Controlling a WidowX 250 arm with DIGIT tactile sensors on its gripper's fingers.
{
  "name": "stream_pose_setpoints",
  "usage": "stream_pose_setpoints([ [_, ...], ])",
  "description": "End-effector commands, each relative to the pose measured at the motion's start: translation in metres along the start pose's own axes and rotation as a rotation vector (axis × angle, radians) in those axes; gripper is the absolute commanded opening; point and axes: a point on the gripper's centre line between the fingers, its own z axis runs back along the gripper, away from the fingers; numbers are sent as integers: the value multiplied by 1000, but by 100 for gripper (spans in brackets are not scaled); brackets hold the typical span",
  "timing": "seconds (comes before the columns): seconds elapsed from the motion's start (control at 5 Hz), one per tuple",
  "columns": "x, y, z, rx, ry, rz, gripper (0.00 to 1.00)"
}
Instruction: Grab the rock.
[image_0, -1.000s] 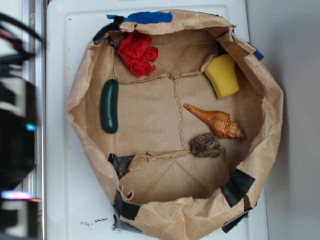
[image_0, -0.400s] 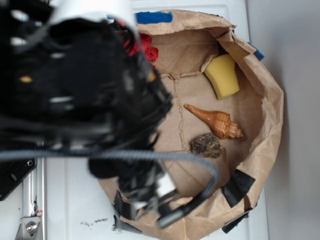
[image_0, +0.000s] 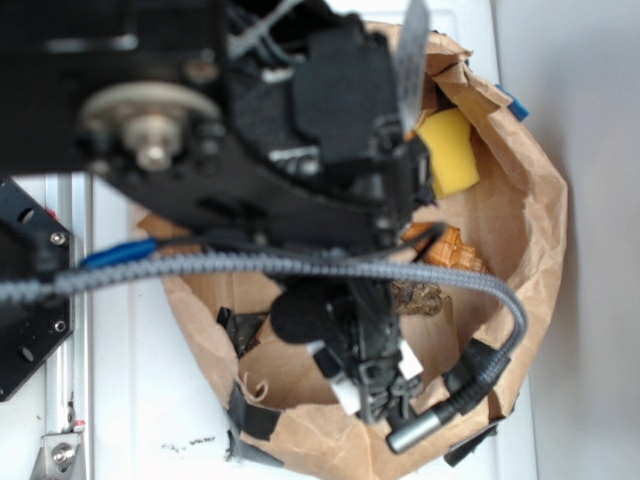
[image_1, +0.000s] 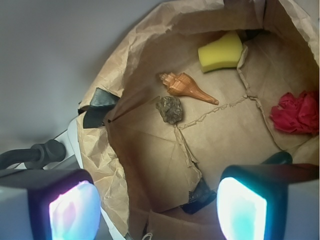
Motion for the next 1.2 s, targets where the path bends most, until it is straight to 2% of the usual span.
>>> stream_pose_setpoints([
  [0.0,10,5,16,-23,-54,14,100],
  [0.2,19,17,-34,32,-28,-10,100],
  [0.4,13,41,-53,13,-11,-99,100],
  [0.6,22,63,-78,6,20,-108,100],
  [0.8,25,65,-101,79,44,-99,100],
  [1.0,23,46,-119,116,-5,-116,100],
])
